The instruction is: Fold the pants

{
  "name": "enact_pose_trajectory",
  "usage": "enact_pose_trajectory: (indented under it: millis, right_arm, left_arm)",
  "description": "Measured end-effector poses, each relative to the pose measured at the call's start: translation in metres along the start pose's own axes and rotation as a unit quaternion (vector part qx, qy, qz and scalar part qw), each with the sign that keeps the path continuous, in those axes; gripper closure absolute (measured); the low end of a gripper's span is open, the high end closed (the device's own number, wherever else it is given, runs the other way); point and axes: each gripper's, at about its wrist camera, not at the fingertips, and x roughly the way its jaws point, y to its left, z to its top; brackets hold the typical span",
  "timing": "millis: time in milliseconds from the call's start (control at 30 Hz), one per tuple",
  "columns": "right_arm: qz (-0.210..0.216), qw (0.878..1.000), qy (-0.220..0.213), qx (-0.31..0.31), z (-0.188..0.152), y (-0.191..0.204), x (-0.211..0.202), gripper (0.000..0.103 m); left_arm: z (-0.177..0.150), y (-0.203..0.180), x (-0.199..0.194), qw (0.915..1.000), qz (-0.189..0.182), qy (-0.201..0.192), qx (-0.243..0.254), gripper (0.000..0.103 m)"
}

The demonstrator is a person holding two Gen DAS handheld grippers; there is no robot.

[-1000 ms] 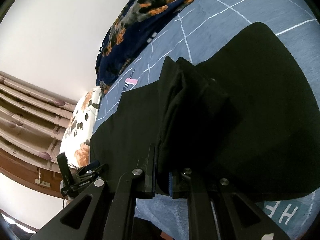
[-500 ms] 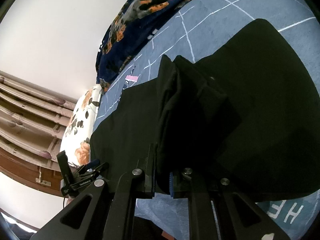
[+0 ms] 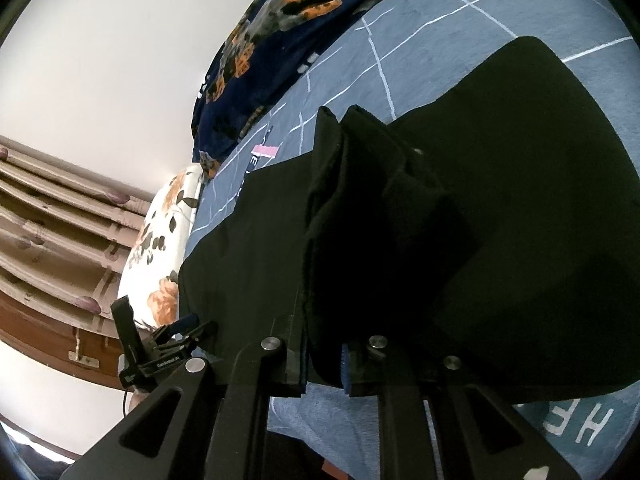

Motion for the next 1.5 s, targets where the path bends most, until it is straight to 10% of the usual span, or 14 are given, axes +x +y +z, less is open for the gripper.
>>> enact_pose_trajectory:
  millis: [1500]
  right_arm:
    - [0.073,0.996,0.053,0.016,-0.007,0.016,0.015,0.03]
  left_arm:
    - [0.0,-0.002,0.003,1.0,0.003,0.003,0.004,0.007]
